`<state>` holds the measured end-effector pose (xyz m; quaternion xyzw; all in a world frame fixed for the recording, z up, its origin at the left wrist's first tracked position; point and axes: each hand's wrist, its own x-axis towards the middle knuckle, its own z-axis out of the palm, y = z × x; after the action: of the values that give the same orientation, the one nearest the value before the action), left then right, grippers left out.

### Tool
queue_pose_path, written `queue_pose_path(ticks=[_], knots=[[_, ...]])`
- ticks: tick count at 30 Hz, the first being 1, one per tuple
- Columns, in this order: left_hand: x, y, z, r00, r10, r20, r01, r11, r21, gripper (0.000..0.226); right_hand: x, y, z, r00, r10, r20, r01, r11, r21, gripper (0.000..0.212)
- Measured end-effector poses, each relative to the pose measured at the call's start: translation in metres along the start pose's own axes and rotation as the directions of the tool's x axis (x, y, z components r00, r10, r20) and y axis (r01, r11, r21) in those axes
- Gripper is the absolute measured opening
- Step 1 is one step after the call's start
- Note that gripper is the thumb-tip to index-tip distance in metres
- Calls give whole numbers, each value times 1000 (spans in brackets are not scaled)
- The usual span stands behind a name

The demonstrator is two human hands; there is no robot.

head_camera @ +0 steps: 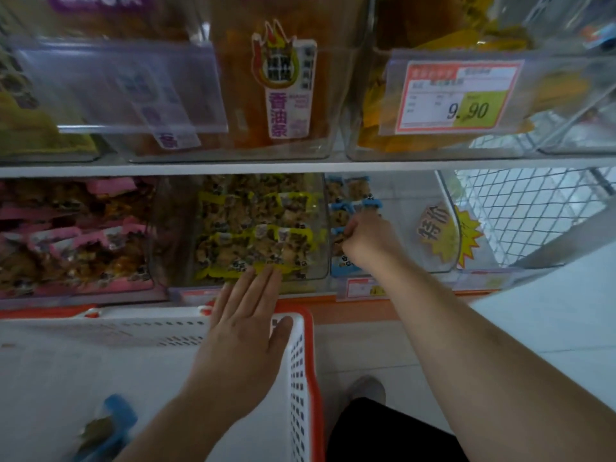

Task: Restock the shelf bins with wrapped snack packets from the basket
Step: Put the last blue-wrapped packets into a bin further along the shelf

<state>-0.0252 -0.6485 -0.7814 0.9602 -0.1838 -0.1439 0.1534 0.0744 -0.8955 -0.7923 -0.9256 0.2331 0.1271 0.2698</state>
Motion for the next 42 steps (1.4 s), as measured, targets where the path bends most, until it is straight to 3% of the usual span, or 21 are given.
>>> queue_pose_path(ticks=[9, 13, 17, 21, 23, 26, 29, 31, 34, 37, 40, 42], knots=[[3, -2, 4, 1000, 18, 24, -18, 999, -34, 77, -8, -9, 2, 999, -43, -2, 41, 974, -223, 5], [-5, -4, -24, 1000, 3, 2, -2, 947, -321, 67, -30, -12, -18, 996, -75, -46, 62, 972, -228, 9], [-37, -33, -59, 973, -119, -199, 33, 921, -389, 44, -76, -31, -47, 968, -139, -210, 114, 985, -126, 15], [-91, -99, -92, 896, -368, -251, 256, 886, -386, 36, -147, -74, -39, 891, -341, -300, 342, 938, -53, 21], [-121, -135, -101, 853, -432, -293, 330, 881, -339, 39, -186, -95, -10, 866, -458, -202, 465, 885, -15, 26], [-155, -181, -100, 783, -530, -325, 449, 844, -296, 57, -223, -120, 58, 831, -547, 102, 549, 836, 13, 24], [-174, -210, -91, 746, -646, -165, 597, 757, -266, 72, -239, -139, 138, 738, -447, 506, 536, 844, -36, 16], [-177, -218, -88, 722, -692, -9, 655, 687, -315, 68, -246, -151, 192, 677, -374, 634, 527, 848, -63, 29], [-176, -227, -87, 724, -685, 76, 664, 664, -344, 66, -249, -175, 264, 651, -337, 680, 492, 870, -40, 53], [-173, -234, -89, 725, -673, 146, 667, 633, -393, 63, -242, -192, 323, 735, -246, 632, 339, 940, -28, 62], [-168, -242, -97, 728, -651, 215, 668, 602, -438, 43, -231, -197, 362, 816, -210, 539, 321, 939, -120, 62], [-165, -249, -101, 728, -640, 247, 671, 590, -449, 36, -229, -197, 377, 837, -220, 502, 343, 924, -167, 51]])
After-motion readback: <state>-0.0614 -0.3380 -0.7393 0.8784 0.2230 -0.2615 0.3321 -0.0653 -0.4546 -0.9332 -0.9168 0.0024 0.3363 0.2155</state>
